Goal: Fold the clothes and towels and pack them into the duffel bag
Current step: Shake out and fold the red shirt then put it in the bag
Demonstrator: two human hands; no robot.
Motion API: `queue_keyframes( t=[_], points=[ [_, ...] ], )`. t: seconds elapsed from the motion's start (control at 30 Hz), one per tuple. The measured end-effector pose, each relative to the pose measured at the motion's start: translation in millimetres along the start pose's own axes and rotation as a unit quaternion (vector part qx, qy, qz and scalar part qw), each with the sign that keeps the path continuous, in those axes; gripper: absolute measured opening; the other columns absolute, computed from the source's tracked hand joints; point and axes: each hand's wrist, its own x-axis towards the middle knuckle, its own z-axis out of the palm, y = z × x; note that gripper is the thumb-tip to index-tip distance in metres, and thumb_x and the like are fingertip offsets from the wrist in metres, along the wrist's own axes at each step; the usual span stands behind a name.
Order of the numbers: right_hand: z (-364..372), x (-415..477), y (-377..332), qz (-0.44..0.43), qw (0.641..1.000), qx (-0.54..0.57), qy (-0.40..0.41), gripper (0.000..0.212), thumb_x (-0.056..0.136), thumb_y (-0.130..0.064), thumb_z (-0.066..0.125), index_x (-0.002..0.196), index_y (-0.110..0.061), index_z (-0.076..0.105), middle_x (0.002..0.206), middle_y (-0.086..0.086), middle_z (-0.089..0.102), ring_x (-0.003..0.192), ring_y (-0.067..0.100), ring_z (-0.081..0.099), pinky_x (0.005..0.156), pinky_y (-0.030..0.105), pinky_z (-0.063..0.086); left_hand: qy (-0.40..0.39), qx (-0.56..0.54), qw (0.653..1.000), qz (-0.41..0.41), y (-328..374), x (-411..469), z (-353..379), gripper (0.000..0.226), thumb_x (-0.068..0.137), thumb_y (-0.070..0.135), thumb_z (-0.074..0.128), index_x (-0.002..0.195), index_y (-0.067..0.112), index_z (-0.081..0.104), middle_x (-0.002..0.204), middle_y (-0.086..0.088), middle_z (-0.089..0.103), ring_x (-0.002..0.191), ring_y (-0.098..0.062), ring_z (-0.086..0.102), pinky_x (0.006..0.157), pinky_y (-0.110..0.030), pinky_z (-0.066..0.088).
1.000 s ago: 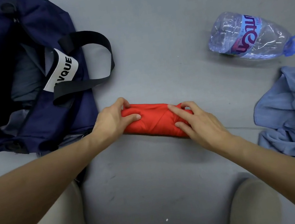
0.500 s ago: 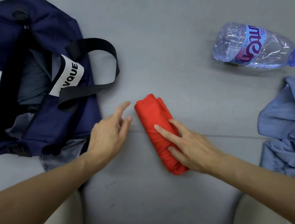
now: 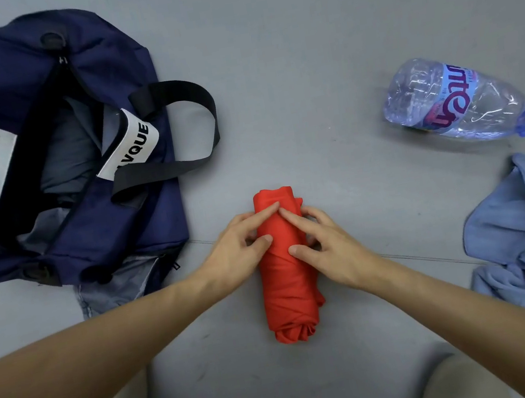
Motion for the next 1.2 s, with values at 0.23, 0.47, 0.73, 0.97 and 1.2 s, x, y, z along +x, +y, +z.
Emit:
queue_keyframes(
  t=[0.23, 0.47, 0.73, 0.97, 1.2],
  points=[
    [7, 0, -14, -0.01, 0.982, 0.188, 0.026, 0.069, 0.092, -0.008, 0.067, 0.131, -0.06, 0.043, 0.134, -0.006, 0.042, 0.082, 0.009, 0.052, 0.092, 0.023, 0.051, 0.042, -0.065, 0.997, 0.002, 29, -2, 5, 0.066, 0.093, 0.005, 0.06, 0.137, 0.051, 0.045, 0.122, 0.0, 0.044, 0.088, 0.007, 0.053, 0.08, -0.006, 0.043],
    [-22, -15, -74, -0.069, 0.98, 0.173, 0.07, 0.068, 0.091, -0.015, 0.071, 0.139, -0.056, 0.046, 0.124, -0.01, 0.049, 0.095, 0.004, 0.055, 0.092, 0.02, 0.045, 0.052, -0.137, 0.989, 0.017, 85, -23, -45, 0.069, 0.091, -0.001, 0.06, 0.14, 0.046, 0.052, 0.13, 0.004, 0.049, 0.104, -0.012, 0.063, 0.091, -0.035, 0.057],
    [-48, -6, -196, -0.188, 0.972, 0.126, -0.068, 0.069, 0.093, -0.028, 0.067, 0.146, -0.057, 0.033, 0.152, -0.018, 0.04, 0.135, 0.007, 0.048, 0.112, 0.039, 0.041, 0.145, -0.233, 0.957, 0.095, 114, -84, -136, 0.067, 0.082, 0.006, 0.061, 0.136, 0.046, 0.057, 0.134, -0.002, 0.053, 0.114, -0.028, 0.064, 0.096, -0.053, 0.054],
    [21, 78, -264, -0.226, 0.968, 0.057, -0.09, 0.096, 0.082, -0.029, 0.081, 0.149, -0.061, 0.019, 0.155, -0.029, 0.027, 0.138, -0.007, 0.036, 0.109, 0.021, 0.04, 0.311, -0.285, 0.904, 0.068, 63, -76, -216, 0.065, 0.088, 0.001, 0.06, 0.139, 0.041, 0.056, 0.138, 0.002, 0.057, 0.116, -0.012, 0.064, 0.094, -0.043, 0.057],
    [96, 136, -269, -0.199, 0.972, 0.125, 0.011, 0.081, 0.085, -0.021, 0.076, 0.143, -0.061, 0.036, 0.142, -0.017, 0.049, 0.129, -0.001, 0.049, 0.11, 0.034, 0.043, 0.31, -0.126, 0.941, 0.055, -5, -65, -271, 0.048, 0.094, 0.019, 0.063, 0.137, 0.039, 0.057, 0.137, 0.007, 0.059, 0.123, -0.012, 0.059, 0.103, -0.043, 0.05]
  ],
)
